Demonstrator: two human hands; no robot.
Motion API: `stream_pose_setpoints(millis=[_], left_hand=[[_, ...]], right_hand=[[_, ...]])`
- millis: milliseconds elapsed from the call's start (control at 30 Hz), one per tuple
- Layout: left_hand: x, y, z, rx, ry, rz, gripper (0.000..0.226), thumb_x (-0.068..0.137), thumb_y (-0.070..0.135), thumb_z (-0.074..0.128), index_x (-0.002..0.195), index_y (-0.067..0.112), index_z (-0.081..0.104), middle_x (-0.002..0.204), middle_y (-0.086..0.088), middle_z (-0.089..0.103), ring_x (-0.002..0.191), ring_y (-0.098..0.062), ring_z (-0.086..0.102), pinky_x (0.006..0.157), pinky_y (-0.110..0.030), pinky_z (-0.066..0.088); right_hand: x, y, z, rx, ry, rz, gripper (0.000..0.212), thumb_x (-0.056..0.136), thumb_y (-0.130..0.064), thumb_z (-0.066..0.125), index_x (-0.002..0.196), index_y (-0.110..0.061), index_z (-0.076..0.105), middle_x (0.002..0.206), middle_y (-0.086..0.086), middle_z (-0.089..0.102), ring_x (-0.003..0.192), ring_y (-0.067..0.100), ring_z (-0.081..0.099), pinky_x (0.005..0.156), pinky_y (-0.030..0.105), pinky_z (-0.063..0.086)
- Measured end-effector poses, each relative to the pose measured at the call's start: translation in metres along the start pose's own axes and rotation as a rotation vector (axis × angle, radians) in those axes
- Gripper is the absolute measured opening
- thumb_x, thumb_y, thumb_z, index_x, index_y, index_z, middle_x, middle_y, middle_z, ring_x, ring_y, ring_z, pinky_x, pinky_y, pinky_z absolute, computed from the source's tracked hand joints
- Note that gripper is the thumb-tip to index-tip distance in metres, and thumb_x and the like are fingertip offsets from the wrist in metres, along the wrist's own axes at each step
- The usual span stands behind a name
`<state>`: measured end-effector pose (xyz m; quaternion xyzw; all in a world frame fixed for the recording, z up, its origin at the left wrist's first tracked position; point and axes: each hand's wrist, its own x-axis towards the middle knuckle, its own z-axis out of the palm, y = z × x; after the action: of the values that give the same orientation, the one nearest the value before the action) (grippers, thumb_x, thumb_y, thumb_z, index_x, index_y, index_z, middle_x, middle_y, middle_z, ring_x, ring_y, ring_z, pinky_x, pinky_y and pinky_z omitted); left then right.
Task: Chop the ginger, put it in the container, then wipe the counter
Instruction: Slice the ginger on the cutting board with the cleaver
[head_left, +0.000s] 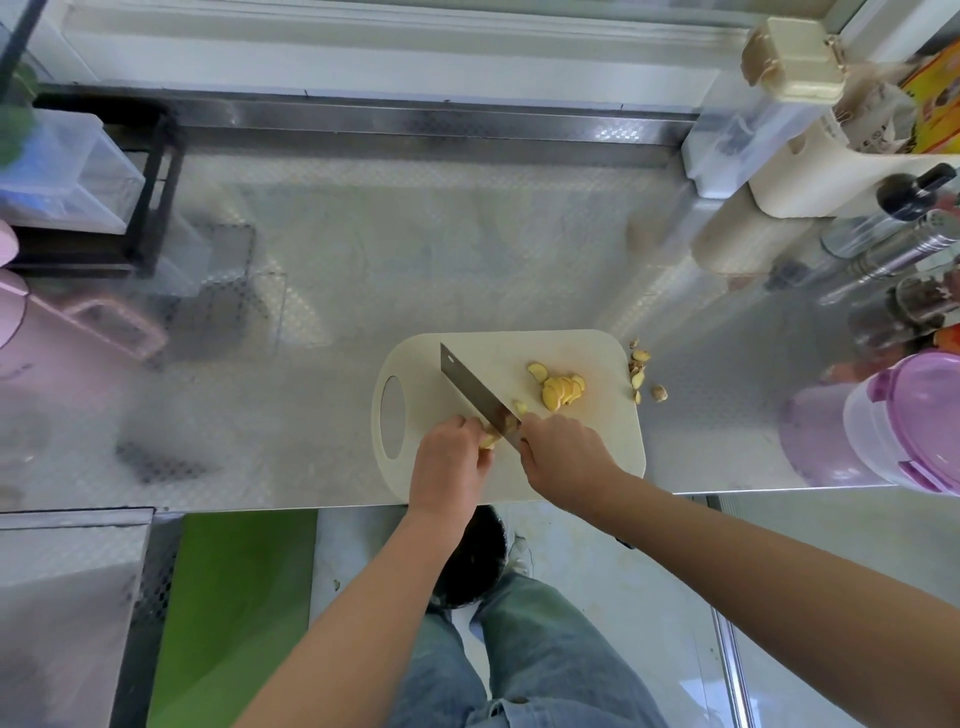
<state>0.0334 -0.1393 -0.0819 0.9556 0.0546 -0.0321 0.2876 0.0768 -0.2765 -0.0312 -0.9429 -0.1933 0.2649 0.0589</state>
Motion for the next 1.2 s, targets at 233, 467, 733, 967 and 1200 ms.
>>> stream_pose_setpoints(millis=[233, 467, 733, 967, 1200], left_hand=[[0.003, -0.002, 0.002, 0.044, -0.027, 0.034, 0.017, 0.065, 0.006, 0.081, 0.069, 0.009, 0.065, 0.064, -0.006, 0.060, 0.056, -0.024, 0.056, 0.049, -0.031, 0.046], [0.003, -0.002, 0.000, 0.021, -0.016, 0.054, 0.023, 0.060, 0.005, 0.084, 0.064, 0.010, 0.061, 0.060, -0.005, 0.059, 0.054, -0.024, 0.056, 0.046, -0.030, 0.047], [0.002, -0.001, -0.003, 0.041, -0.004, 0.060, 0.019, 0.067, 0.005, 0.081, 0.067, 0.008, 0.062, 0.063, -0.007, 0.059, 0.055, -0.025, 0.055, 0.049, -0.032, 0.044], [0.002, 0.000, -0.002, 0.042, 0.002, 0.012, 0.011, 0.075, 0.011, 0.075, 0.075, 0.006, 0.065, 0.071, -0.010, 0.063, 0.063, -0.029, 0.059, 0.057, -0.036, 0.047], [-0.004, -0.002, -0.001, 0.050, -0.004, -0.010, 0.011, 0.077, 0.017, 0.074, 0.080, 0.009, 0.066, 0.074, -0.007, 0.063, 0.066, -0.026, 0.059, 0.058, -0.034, 0.045]], right_hand=[[0.017, -0.007, 0.008, 0.011, 0.031, 0.009, 0.017, 0.096, -0.014, 0.038, 0.107, -0.007, 0.049, 0.086, 0.011, 0.058, 0.081, 0.033, 0.060, 0.060, 0.032, 0.033], [0.018, -0.002, 0.018, 0.081, 0.105, -0.013, 0.022, 0.099, -0.024, 0.037, 0.110, -0.007, 0.046, 0.084, 0.012, 0.058, 0.074, 0.035, 0.054, 0.060, 0.032, 0.032], [0.017, -0.003, 0.013, 0.215, 0.114, 0.091, 0.019, 0.099, -0.028, 0.041, 0.091, -0.011, 0.045, 0.086, 0.012, 0.058, 0.074, 0.032, 0.050, 0.061, 0.033, 0.033], [0.015, -0.002, 0.014, 0.158, 0.126, 0.077, 0.023, 0.100, -0.030, 0.039, 0.100, -0.009, 0.048, 0.092, 0.014, 0.061, 0.084, 0.036, 0.057, 0.063, 0.034, 0.037], [0.009, 0.006, 0.010, 0.184, 0.124, 0.094, 0.020, 0.099, -0.030, 0.041, 0.099, -0.010, 0.043, 0.083, 0.011, 0.053, 0.074, 0.032, 0.050, 0.059, 0.034, 0.032]])
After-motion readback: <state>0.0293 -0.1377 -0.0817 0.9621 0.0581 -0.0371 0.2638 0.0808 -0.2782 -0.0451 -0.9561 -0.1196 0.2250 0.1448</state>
